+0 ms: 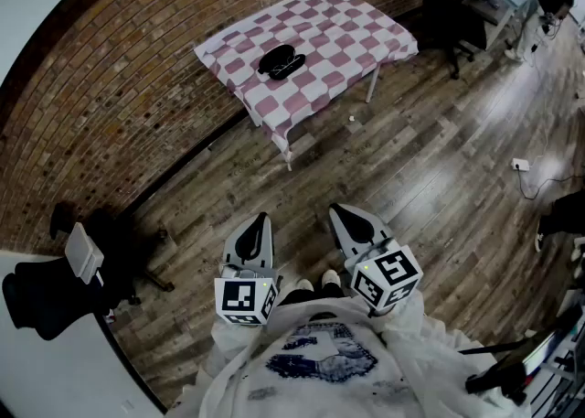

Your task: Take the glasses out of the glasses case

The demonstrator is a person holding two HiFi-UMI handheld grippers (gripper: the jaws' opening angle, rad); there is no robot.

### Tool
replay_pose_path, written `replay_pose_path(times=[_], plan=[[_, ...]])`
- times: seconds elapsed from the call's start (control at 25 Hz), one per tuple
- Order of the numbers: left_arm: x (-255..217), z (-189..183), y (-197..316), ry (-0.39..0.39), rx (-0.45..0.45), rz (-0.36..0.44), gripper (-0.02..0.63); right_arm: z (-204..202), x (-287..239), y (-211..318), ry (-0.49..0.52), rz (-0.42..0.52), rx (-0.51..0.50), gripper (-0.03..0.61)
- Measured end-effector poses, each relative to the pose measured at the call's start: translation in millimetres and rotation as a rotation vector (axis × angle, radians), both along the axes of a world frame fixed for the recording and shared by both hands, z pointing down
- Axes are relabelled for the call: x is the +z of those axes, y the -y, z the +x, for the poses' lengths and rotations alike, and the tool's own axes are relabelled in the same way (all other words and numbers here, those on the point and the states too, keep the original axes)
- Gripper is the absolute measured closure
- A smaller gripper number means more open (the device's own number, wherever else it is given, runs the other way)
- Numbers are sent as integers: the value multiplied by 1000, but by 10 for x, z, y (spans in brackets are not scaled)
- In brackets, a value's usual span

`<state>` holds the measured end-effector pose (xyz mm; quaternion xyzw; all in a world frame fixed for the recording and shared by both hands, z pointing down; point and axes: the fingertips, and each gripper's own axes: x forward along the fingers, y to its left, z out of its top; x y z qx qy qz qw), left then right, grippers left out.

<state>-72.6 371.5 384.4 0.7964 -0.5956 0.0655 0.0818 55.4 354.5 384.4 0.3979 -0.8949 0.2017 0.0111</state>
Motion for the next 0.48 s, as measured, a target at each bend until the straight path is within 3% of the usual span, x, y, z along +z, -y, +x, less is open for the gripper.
replay_pose_path(times=[0.48], plan=[[-75,299,-432,22,52,-9,606,70,-135,-515,-11,13,-1,565]])
